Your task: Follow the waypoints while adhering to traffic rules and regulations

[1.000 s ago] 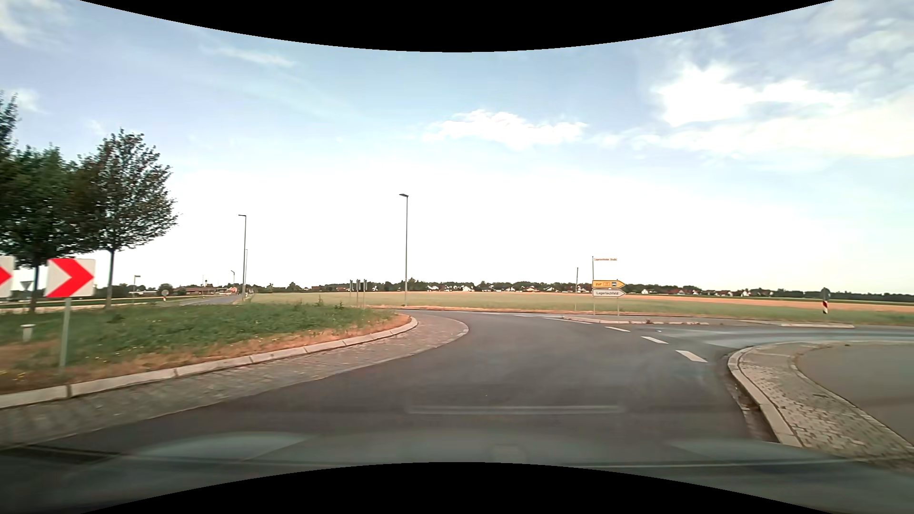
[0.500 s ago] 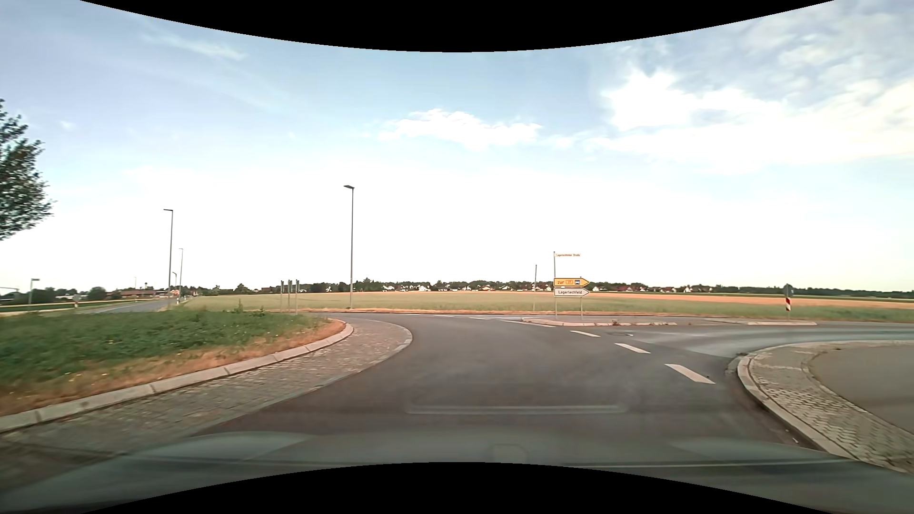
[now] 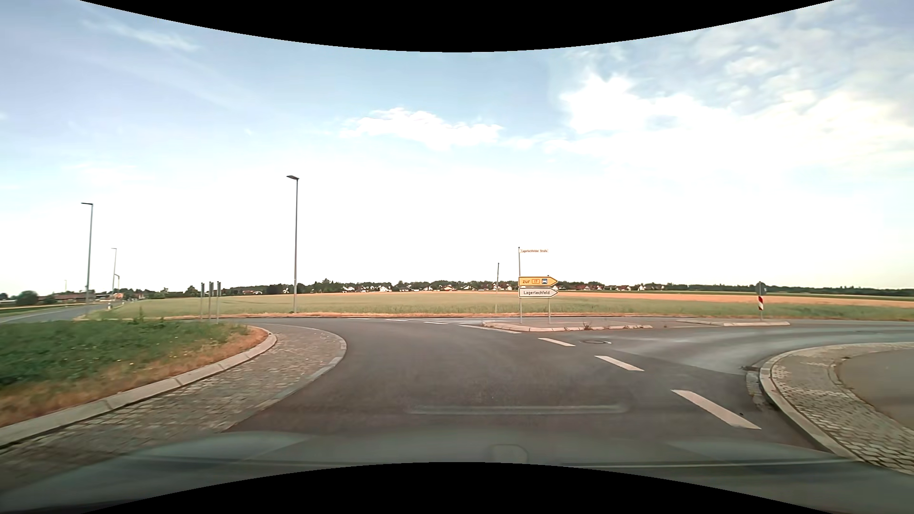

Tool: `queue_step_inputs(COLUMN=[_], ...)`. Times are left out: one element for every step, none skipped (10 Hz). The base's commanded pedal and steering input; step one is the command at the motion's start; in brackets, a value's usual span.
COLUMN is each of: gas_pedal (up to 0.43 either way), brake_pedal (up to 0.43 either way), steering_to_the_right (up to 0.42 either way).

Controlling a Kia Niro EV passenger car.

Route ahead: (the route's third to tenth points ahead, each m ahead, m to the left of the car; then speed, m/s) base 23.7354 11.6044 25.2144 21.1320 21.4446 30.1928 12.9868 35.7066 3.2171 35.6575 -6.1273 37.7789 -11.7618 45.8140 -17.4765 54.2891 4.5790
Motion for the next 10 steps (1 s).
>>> queue_step_inputs(gas_pedal=[0.098, 0.098, 0.098, 0.098, 0.098, 0.098, 0.098, 0.098, 0.098, 0.087], brake_pedal=[0.0, 0.0, 0.0, 0.0, 0.0, 0.0, 0.0, 0.0, 0.0, 0.0], steering_to_the_right=[0.119, 0.095, 0.069, 0.031, 0.001, -0.014, -0.014, -0.019, -0.034, -0.054])
